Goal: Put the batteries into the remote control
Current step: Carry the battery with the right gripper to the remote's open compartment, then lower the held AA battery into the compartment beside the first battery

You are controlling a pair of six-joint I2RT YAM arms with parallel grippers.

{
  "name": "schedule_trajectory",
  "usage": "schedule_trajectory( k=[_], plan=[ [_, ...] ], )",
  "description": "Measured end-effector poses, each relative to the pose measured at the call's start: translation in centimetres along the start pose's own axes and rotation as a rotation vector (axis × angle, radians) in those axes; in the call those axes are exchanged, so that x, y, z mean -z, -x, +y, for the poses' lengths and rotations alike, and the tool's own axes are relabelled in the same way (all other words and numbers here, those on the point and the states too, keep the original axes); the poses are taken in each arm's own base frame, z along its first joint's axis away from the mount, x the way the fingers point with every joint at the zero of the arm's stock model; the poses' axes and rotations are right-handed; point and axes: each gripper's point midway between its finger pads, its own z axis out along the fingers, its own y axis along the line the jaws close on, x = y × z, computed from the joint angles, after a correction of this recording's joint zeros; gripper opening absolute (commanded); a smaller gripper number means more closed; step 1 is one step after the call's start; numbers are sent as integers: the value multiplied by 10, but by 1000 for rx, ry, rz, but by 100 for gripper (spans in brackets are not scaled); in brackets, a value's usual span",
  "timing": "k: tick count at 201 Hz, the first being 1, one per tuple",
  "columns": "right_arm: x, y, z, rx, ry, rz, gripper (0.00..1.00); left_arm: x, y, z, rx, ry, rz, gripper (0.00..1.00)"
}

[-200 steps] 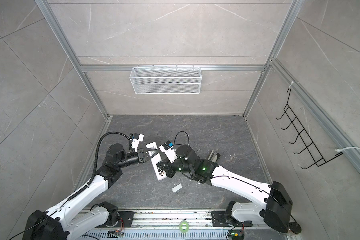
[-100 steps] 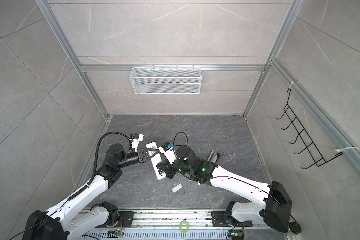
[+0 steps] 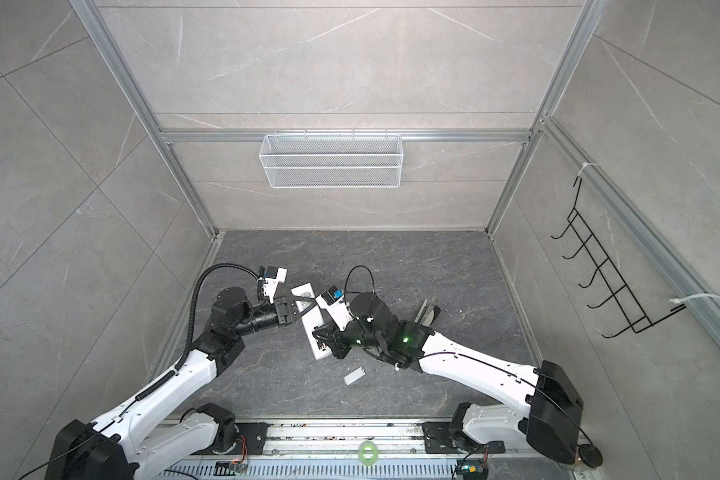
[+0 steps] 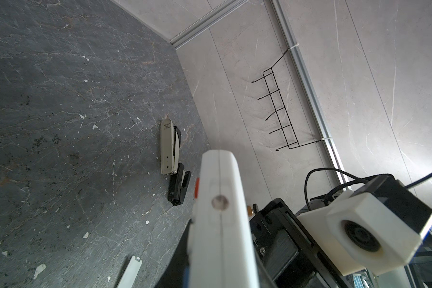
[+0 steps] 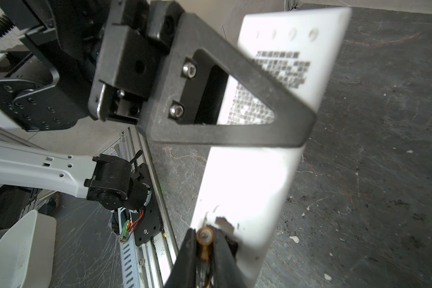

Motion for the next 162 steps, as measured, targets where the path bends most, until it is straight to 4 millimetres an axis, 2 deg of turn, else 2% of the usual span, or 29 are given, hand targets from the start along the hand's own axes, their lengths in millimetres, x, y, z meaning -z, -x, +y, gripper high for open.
schedule_trajectory(
  k=[88, 136, 162],
  plan=[
    [-3, -6, 4, 5, 7, 23, 26, 0, 3, 1, -5, 7, -18, 0],
    [-1, -6, 3, 3, -1, 28, 26, 0, 4, 1, -5, 9, -23, 0],
    [-1, -6, 1, 3, -15, 27, 20, 0, 5, 1, -4, 9, -25, 0]
  ],
)
